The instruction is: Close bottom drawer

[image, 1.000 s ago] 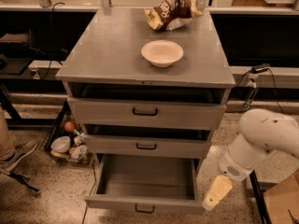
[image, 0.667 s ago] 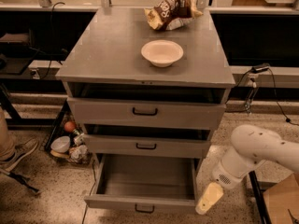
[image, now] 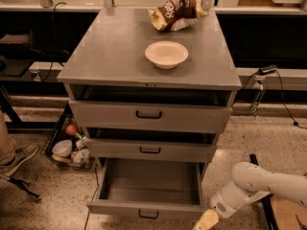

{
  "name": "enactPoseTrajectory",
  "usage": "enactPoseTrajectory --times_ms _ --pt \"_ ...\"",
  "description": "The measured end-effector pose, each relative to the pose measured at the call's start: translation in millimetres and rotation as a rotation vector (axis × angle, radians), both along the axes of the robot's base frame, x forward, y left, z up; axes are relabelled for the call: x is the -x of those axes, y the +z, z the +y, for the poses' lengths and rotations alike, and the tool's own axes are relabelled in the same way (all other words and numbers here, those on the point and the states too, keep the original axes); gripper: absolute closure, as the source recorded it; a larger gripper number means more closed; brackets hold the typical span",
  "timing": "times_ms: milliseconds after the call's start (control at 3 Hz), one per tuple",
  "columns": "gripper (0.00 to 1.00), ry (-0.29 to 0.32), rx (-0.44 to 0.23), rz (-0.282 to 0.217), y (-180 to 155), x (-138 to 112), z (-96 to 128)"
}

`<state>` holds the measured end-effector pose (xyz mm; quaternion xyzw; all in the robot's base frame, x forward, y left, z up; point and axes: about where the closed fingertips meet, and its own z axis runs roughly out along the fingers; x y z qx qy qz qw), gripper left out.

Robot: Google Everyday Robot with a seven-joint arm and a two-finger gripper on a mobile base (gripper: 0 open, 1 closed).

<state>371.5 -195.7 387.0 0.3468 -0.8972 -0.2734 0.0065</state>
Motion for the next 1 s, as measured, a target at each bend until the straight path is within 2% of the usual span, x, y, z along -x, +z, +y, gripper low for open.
enactPoseTrajectory --times_ms 333,667,1000 --pt "0.00 -0.004 -0.002 0.005 -6 1 2" --pt "0.27 -0.056 0.017 0.021 -72 0 0" --pt "0.50 -0.100 0.033 0.024 -128 -4 -7"
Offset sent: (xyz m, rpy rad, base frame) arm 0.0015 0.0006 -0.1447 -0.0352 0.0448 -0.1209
